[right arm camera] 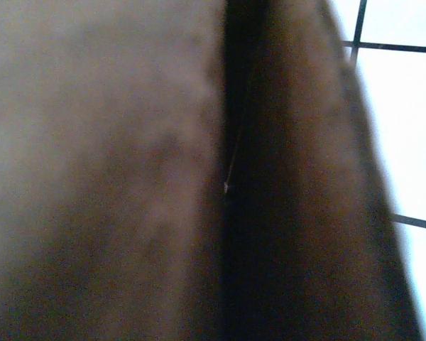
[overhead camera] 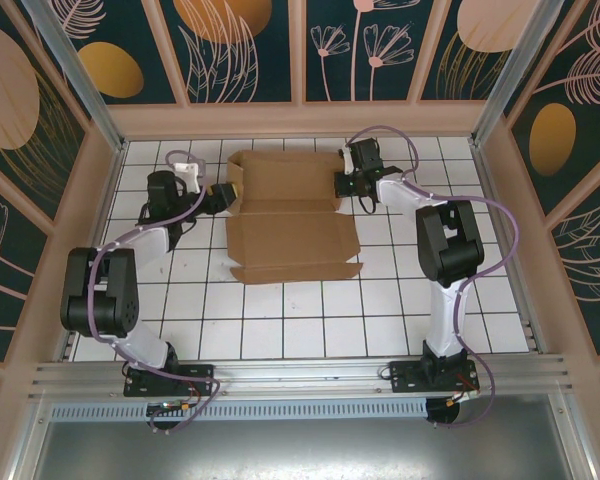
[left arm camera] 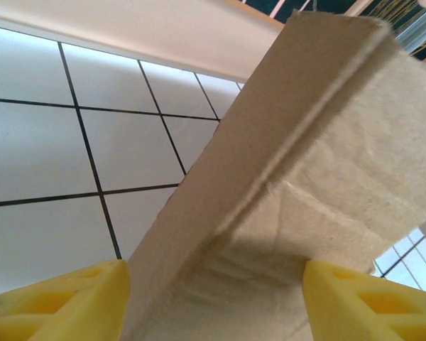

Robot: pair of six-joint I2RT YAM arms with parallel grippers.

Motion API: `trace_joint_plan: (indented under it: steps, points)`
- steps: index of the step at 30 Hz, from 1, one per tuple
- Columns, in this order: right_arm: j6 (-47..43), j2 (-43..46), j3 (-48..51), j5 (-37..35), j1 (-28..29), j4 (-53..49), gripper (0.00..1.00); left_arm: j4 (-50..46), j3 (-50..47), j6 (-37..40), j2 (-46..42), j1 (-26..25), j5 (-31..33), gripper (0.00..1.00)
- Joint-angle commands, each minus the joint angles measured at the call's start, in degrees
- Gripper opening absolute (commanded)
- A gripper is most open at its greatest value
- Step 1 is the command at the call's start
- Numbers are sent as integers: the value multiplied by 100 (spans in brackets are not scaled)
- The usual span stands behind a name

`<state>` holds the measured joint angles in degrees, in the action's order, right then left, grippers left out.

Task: Fold the paper box

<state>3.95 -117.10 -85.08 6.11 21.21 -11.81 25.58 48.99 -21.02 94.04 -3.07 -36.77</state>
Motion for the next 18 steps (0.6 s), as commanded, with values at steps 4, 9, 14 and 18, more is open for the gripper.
trace_joint_plan:
  steps: [4,9,14,18]
  points:
    - [-31,-142,482,86,293,-826,0,-536,510,748,205,-263,860,64]
    - [-61,147,696,-130,442,-629,0,-757,642,1158,176,-426,1586,64]
    - [-104,402,956,-298,534,-440,0,-859,642,1378,206,-471,2120,63]
    - [-113,504,1114,-400,637,-337,0,-834,642,1357,246,-505,2412,56]
